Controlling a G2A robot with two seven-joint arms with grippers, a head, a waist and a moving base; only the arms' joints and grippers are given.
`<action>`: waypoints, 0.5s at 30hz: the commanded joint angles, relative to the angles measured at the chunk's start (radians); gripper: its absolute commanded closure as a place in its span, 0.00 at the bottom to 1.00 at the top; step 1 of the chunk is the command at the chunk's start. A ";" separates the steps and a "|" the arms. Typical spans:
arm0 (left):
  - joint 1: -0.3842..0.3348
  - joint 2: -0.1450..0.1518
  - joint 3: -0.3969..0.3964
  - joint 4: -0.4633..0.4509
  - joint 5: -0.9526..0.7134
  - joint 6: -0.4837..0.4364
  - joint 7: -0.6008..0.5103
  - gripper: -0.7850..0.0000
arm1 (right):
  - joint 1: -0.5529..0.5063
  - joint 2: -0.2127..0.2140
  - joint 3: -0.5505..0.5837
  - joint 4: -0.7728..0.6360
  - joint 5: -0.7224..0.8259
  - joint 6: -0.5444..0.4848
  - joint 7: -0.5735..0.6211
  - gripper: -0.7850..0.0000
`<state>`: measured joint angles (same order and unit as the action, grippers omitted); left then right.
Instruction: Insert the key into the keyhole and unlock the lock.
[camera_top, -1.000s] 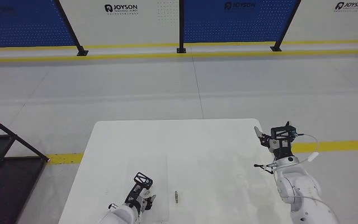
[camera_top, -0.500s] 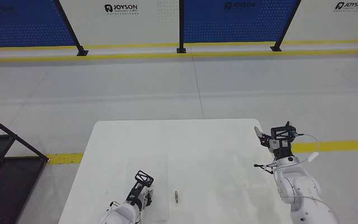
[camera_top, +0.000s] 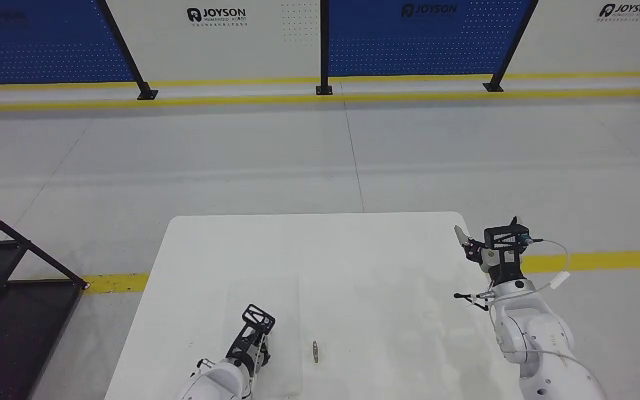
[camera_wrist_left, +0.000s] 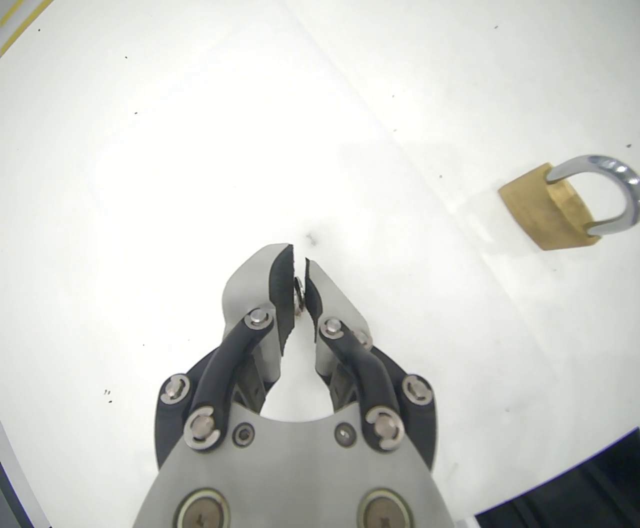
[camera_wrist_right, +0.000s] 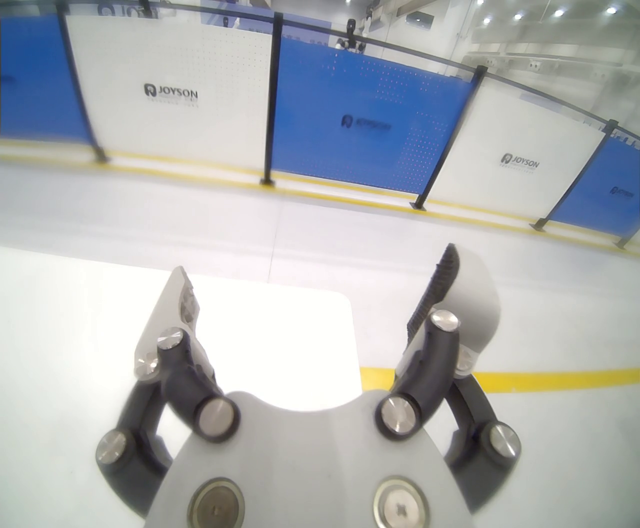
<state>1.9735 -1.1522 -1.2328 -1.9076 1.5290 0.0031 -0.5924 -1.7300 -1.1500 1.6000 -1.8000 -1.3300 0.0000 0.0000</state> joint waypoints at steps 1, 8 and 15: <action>0.001 0.000 0.000 -0.003 -0.003 -0.002 0.001 0.94 | 0.000 0.000 0.000 0.000 0.000 0.000 0.000 0.00; 0.009 0.001 -0.012 -0.016 -0.012 -0.001 0.010 1.00 | 0.000 0.000 0.000 0.000 0.000 0.000 0.000 0.00; 0.040 0.005 -0.035 -0.067 -0.045 -0.016 0.038 1.00 | 0.000 0.000 0.000 0.000 0.000 0.000 0.000 0.00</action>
<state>2.0066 -1.1484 -1.2625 -1.9637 1.4886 -0.0100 -0.5645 -1.7300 -1.1500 1.6000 -1.8000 -1.3300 0.0000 0.0000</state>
